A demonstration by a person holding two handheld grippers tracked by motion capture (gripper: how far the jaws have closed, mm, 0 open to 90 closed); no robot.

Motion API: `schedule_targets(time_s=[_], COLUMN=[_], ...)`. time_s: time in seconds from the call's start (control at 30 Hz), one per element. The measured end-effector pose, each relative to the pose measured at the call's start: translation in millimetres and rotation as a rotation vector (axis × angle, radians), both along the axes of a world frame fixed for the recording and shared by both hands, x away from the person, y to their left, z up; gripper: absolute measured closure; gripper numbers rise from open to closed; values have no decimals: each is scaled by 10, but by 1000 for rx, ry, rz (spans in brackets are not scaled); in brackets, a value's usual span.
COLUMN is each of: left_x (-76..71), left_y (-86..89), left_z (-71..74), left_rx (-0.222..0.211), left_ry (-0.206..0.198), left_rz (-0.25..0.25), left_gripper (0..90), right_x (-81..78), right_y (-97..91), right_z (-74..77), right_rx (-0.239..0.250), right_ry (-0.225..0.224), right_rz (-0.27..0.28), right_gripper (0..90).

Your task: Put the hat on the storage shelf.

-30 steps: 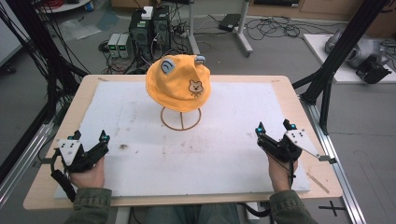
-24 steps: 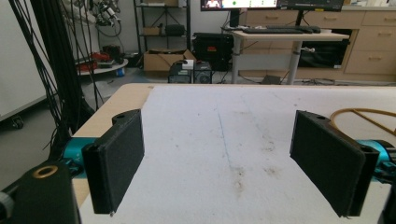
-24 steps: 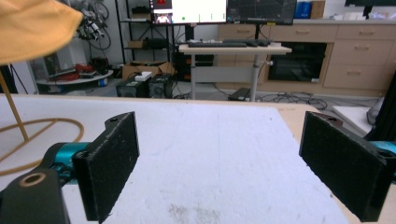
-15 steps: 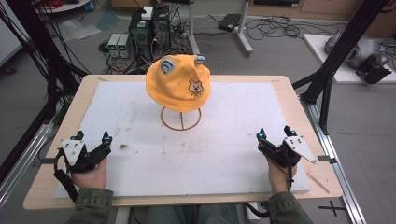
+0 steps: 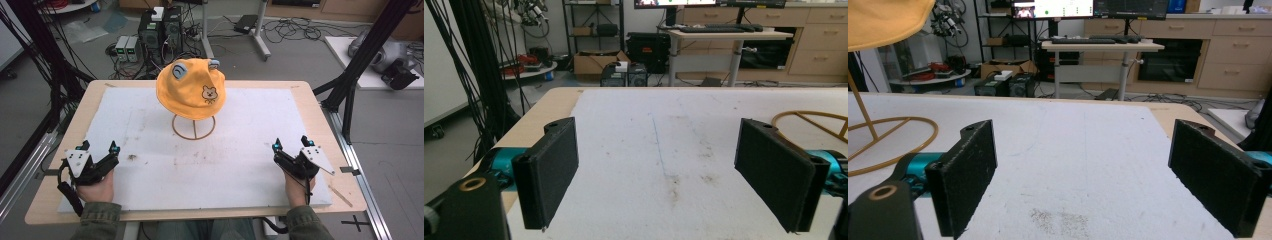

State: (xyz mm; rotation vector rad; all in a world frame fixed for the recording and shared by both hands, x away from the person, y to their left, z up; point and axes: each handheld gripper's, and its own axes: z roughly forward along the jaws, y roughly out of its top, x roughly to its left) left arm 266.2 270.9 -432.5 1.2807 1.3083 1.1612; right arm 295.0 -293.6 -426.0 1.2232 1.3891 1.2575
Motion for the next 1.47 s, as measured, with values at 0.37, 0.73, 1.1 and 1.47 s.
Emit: schedule_targets(time_s=[0.37, 0.73, 1.1, 1.47], left_x=[-9, -7, -11, 4], left_y=[-3, -8, 8, 19], left_z=[7, 13, 10, -8], left_rx=[-3, -5, -4, -15], left_ry=[-4, -8, -3, 4], left_rz=[-2, -1, 0, -8], left_gripper=[180, 180, 180, 181], right_x=[-6, -16, -10, -7], right_y=[-3, -25, -2, -55], right_z=[-4, -13, -31, -68], right_rx=[13, 19, 15, 55], right_ry=[5, 5, 14, 36], right_rz=[-2, -7, 0, -6], right_gripper=[118, 118, 119, 118])
